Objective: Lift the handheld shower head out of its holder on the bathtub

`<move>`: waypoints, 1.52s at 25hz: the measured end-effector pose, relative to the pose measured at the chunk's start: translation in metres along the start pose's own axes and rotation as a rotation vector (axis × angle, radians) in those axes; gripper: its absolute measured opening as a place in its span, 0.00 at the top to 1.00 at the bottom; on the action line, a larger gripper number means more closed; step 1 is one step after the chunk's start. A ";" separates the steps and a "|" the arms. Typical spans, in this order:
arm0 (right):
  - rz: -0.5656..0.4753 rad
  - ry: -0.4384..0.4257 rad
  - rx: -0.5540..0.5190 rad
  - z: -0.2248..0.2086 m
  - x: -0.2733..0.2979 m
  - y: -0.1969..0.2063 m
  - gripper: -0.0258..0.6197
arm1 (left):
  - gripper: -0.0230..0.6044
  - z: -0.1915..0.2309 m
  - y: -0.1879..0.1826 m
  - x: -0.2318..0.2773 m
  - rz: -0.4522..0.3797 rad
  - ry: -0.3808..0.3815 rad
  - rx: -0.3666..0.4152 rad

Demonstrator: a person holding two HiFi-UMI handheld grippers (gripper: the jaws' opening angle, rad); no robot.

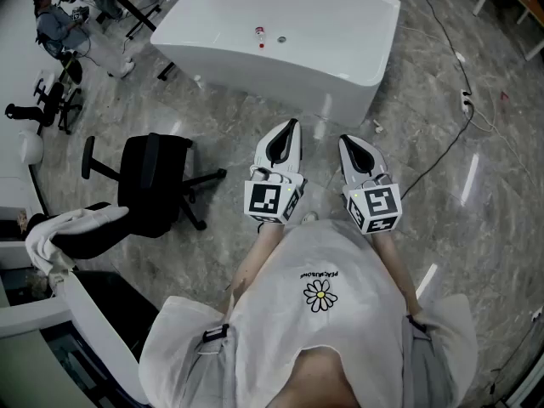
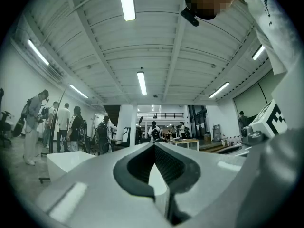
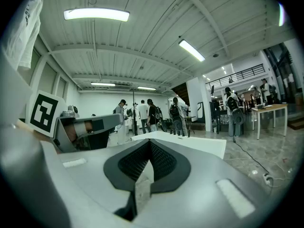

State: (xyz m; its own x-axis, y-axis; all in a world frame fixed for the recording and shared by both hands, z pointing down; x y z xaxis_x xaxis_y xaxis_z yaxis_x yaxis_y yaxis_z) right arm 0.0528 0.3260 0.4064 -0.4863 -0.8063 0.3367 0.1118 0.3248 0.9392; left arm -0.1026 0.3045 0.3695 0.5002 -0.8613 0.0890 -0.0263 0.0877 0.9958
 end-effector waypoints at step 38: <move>0.040 0.065 0.168 -0.082 0.117 -0.020 0.92 | 0.96 0.149 0.039 0.108 0.133 -0.077 -0.162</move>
State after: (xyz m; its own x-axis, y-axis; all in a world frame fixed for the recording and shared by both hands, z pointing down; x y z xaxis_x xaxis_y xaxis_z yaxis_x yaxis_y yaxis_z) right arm 0.0649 0.1848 0.4323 -0.4269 -0.8194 0.3826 -0.0192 0.4312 0.9021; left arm -0.1791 0.1405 0.4207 0.4337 -0.8720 0.2270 0.0551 0.2772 0.9592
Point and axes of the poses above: the fingertips, and each gripper's own axes: x forward along the fingers, z to its left, y out of its underside, the point moved 6 cm from there along -x, backward along the fingers, and after that the axes turned 12 degrees about z, right-handed, at the moved point
